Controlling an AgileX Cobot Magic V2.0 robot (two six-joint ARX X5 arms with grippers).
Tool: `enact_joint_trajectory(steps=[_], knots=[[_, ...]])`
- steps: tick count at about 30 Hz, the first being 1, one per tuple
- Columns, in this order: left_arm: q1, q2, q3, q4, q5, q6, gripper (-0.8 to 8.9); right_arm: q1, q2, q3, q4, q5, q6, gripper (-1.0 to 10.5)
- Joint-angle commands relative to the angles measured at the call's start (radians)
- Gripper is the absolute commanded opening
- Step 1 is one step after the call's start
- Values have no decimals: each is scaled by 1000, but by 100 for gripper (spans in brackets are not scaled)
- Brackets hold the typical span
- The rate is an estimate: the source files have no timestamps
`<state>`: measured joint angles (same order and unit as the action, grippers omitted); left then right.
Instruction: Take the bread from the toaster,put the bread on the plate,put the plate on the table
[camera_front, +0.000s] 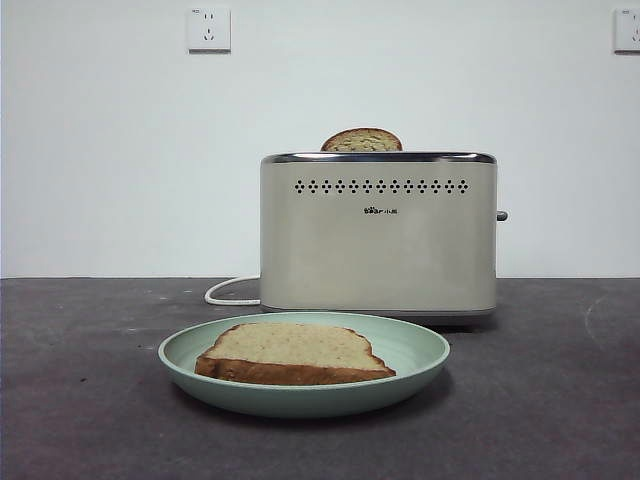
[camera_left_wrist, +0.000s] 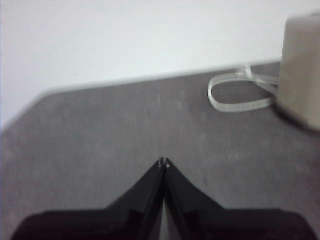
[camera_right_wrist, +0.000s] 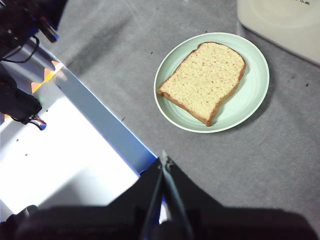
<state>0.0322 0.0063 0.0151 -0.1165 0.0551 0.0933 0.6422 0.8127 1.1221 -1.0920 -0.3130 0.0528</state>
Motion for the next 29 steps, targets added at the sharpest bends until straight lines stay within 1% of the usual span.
enact_joint_trajectory(steps=[1,5,25,29], knots=[[3,-4,-12,-18,-3,-19,-3,2,-2,1,5,2,2,2],[3,-4,-12,-69,0,-24,-3,1,-2,1,5,2,2,2],[3,-3,-12,-54,-1,-22,-3,1,-2,1,5,2,2,2],[3,-3,-12,-54,-1,-22,-3,1,-2,1,5,6,-29,2]])
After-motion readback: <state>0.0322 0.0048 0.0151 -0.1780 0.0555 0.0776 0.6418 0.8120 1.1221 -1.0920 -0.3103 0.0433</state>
